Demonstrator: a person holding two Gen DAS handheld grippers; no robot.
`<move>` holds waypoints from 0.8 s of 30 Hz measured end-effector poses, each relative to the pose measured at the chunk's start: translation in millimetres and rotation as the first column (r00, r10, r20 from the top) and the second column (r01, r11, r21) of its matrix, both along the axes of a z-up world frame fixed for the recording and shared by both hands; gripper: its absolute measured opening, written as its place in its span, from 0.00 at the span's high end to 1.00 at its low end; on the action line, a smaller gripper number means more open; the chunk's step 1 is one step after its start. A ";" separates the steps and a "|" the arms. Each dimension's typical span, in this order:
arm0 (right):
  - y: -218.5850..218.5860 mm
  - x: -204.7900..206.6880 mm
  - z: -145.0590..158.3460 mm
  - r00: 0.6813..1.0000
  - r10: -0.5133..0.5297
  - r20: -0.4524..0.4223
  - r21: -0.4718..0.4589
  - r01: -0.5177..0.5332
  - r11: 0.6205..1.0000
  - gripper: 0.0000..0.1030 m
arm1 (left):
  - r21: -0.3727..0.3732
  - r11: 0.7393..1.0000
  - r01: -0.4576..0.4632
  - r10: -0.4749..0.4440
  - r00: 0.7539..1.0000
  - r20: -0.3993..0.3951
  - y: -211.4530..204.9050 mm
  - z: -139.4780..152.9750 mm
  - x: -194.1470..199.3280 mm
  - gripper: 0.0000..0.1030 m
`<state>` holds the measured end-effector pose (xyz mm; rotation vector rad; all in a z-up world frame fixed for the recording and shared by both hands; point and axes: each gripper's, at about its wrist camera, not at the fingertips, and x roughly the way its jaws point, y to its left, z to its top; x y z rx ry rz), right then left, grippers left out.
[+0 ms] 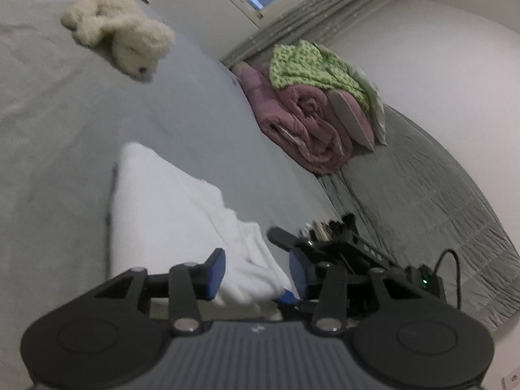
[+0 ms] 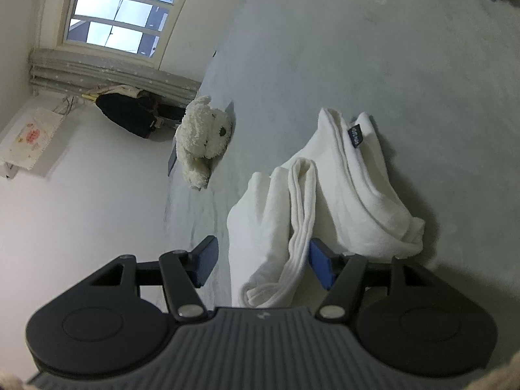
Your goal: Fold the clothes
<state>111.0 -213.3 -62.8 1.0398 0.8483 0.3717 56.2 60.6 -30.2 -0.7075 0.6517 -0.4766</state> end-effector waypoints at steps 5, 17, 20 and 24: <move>17.3 4.6 5.1 1.000 0.022 0.021 -0.105 -0.020 0.994 0.37 | 0.051 0.994 -0.098 0.099 0.995 -0.012 14.6 -1.0 5.7 0.67; 37.7 -5.1 30.8 0.971 0.087 0.222 -0.343 -0.005 0.939 0.75 | 0.168 0.965 -0.202 0.199 0.979 0.034 21.5 -10.2 21.1 0.84; 27.6 -6.5 31.2 0.970 0.078 0.230 -0.338 0.005 0.941 0.75 | 0.158 0.971 -0.181 0.175 0.983 0.055 13.1 -10.8 22.2 0.85; 14.7 -7.6 29.0 0.973 0.058 0.224 -0.337 0.022 0.941 0.75 | 0.175 0.975 -0.135 0.122 0.989 0.083 -4.7 -10.4 23.0 0.85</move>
